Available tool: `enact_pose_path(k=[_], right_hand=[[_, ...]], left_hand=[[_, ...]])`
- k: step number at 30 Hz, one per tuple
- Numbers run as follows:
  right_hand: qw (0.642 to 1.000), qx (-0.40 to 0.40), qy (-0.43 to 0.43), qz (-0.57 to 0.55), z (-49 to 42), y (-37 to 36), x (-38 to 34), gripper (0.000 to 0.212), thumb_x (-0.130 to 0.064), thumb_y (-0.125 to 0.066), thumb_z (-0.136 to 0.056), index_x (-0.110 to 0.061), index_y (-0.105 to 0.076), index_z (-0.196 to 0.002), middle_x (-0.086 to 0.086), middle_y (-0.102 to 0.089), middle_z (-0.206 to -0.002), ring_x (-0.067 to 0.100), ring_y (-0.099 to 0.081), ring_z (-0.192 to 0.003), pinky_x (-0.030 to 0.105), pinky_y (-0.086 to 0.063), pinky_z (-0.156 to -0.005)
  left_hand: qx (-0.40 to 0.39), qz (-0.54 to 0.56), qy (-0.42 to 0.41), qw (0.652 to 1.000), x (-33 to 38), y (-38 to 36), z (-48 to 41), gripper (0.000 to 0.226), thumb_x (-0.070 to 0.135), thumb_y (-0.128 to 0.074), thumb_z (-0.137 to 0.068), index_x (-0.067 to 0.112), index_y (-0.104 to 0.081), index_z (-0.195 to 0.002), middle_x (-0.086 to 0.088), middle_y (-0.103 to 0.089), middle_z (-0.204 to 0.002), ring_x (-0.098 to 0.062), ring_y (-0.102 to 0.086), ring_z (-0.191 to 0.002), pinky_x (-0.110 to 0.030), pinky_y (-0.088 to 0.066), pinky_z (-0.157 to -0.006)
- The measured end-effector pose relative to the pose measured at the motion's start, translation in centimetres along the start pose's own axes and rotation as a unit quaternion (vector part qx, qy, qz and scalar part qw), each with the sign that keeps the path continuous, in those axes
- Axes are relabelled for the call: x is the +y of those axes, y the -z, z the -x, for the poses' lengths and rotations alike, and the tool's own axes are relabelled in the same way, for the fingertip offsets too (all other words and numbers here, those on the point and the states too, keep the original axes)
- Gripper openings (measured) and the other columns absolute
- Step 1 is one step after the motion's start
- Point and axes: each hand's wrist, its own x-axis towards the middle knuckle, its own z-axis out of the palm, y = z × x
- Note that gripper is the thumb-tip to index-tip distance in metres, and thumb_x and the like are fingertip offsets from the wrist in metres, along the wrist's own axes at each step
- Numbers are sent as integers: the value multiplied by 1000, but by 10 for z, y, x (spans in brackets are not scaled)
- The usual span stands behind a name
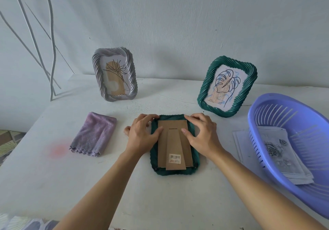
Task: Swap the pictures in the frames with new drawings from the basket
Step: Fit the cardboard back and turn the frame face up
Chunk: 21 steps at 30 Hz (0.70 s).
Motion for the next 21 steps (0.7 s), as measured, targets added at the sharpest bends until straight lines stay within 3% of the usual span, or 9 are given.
enact_pose_path(k=[8,16,21], right_hand=[[999,-17,-32,-2,-7,2,-3,45,-36,-77,-81,-29,-63,-123,-8,-57,-119,14,-49,-118,32,-27,-94],[999,-22,-44,-12,-8,4,-5,44,-34,-79,-80,-32,-63,-121,-11,-57,-120,14,-52,-118,32,-27,-94],[999,-26,-44,-9,-9,5,-6,39,-33,-79,-79,-33,-65,-115,-11,-57,-117,13,-50,-117,30,-24,-91]], left_hand=[[-34,3,39,999,4,7,-8,27,48,-72,-83,47,-60,-107,18,-55,-106,-2,-50,-94,-36,-23,-85],[37,42,7,998,3,0,6,29,42,-76,-83,39,-68,-110,19,-60,-103,-3,-56,-92,-36,-25,-86],[9,15,12,1000,2,1,1,29,47,-72,-83,43,-63,-111,19,-57,-105,-2,-55,-94,-38,-26,-88]])
